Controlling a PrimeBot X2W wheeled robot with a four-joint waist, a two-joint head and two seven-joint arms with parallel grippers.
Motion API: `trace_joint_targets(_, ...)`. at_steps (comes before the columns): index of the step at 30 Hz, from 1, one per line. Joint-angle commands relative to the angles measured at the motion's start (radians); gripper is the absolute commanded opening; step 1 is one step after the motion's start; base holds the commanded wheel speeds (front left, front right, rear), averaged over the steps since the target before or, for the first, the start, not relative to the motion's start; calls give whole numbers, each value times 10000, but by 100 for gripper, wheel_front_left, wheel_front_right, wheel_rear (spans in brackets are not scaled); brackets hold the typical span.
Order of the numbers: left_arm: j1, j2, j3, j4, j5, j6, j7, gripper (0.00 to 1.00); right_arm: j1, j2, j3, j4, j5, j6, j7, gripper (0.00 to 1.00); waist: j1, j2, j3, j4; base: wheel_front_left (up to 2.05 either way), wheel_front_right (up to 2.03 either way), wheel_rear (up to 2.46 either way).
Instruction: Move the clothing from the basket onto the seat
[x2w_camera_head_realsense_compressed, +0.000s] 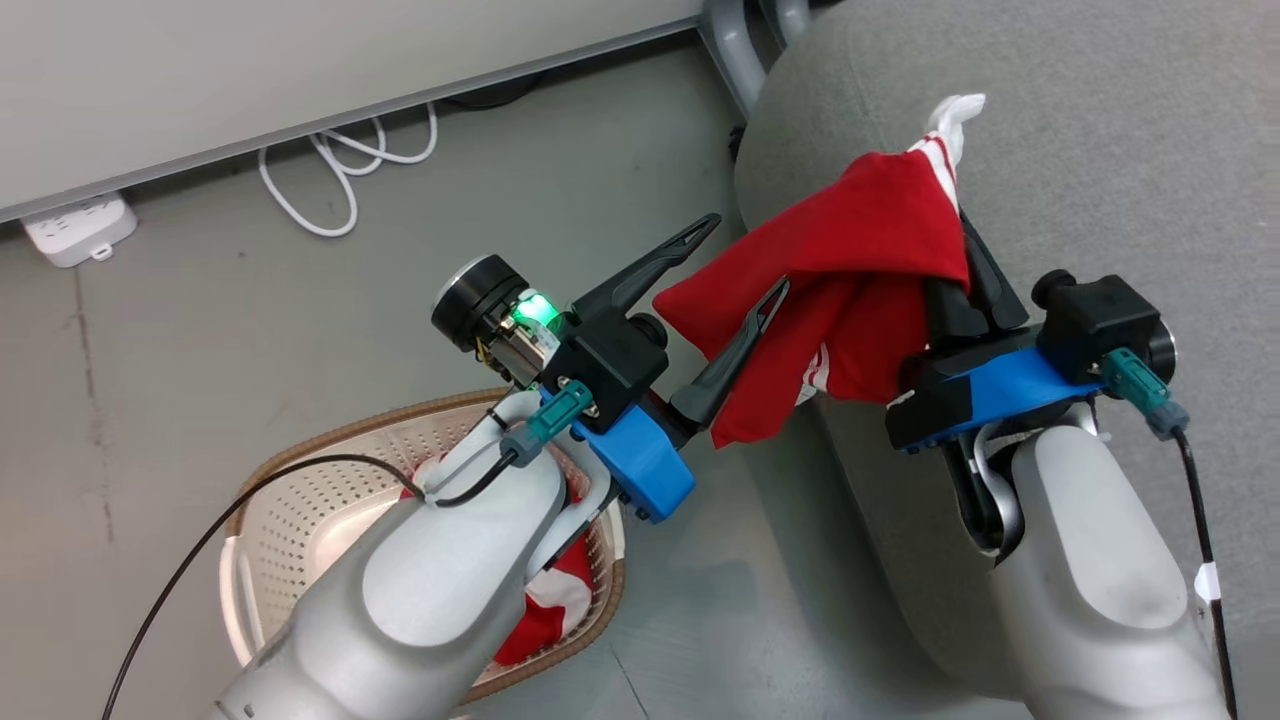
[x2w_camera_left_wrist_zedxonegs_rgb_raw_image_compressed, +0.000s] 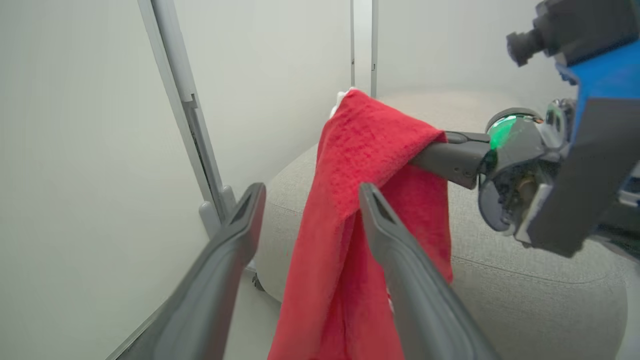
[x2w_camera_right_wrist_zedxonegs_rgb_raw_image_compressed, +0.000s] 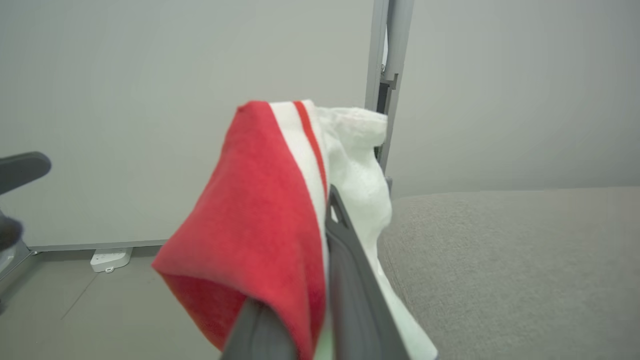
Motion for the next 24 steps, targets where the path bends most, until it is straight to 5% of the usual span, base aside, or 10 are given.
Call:
trace_joint_targets(1,-83,83,-24,-48,31,-31,4,100,142,2,-72,-108,9,-7,-18,0,-1,0,155,-289,0,0,0)
trace_joint_targets(24,21,272,-511,-203,-42,-16,304,100,1231,2,-1209,-937,481,-7,-16,0,-1,0,648,-1752,0,0,0)
